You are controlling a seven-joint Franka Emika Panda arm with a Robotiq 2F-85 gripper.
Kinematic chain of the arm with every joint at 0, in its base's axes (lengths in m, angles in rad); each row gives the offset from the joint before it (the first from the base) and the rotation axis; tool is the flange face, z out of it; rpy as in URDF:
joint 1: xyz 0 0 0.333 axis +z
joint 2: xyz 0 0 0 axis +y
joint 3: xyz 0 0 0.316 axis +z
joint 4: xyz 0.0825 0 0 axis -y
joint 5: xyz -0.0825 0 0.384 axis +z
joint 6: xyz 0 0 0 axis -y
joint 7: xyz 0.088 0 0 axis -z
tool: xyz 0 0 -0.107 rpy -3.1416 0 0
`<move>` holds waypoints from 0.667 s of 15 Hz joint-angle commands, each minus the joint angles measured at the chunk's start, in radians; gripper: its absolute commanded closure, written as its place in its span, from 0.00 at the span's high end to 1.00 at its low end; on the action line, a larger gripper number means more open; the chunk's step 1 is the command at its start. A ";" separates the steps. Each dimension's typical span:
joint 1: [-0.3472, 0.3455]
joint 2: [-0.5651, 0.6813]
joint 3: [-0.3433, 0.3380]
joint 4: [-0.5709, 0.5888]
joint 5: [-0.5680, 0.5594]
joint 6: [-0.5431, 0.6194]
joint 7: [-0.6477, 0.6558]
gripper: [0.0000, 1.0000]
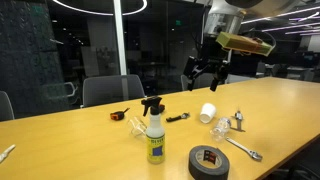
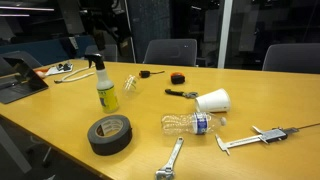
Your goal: Pick the cup and put it upright
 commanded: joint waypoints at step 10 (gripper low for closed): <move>0.002 -0.006 -0.002 0.021 -0.002 -0.003 0.001 1.00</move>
